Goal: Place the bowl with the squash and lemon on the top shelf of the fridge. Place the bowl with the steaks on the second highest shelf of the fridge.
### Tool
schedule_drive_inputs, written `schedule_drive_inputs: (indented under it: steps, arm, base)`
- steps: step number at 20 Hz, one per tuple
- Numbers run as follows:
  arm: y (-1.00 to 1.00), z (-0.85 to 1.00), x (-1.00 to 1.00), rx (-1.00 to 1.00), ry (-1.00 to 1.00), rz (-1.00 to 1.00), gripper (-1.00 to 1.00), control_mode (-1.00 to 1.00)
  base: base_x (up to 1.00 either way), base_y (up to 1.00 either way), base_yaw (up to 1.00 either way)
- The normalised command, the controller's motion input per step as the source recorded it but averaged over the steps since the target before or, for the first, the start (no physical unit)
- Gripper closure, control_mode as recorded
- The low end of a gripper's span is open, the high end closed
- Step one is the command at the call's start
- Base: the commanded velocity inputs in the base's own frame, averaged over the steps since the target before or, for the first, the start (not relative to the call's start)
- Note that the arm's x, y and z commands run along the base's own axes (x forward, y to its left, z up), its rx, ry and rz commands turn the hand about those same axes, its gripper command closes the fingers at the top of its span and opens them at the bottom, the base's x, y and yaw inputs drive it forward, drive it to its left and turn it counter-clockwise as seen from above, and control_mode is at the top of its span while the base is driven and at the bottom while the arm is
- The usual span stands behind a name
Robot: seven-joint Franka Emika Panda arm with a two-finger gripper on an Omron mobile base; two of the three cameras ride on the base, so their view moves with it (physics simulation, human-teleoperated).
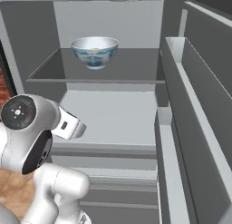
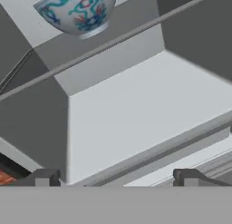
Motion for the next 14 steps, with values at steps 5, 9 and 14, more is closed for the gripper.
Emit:
schedule_drive_inputs:
  steps: [5, 9, 14]
  arm:
    - [0.0, -0.1, -0.35, -0.11, 0.0, 0.05, -1.0, -1.0]
    - [0.0, 0.0, 0.0, 0.0, 0.0, 0.0, -1.0, 1.0]
    - [0.0, 0.0, 0.0, 0.0, 0.0, 0.0, -1.0, 1.0]
  base:
    - [0.0, 0.0, 0.0]
    - [-0.87, 0.0, 0.06]
    - [-1.0, 0.03, 0.0]
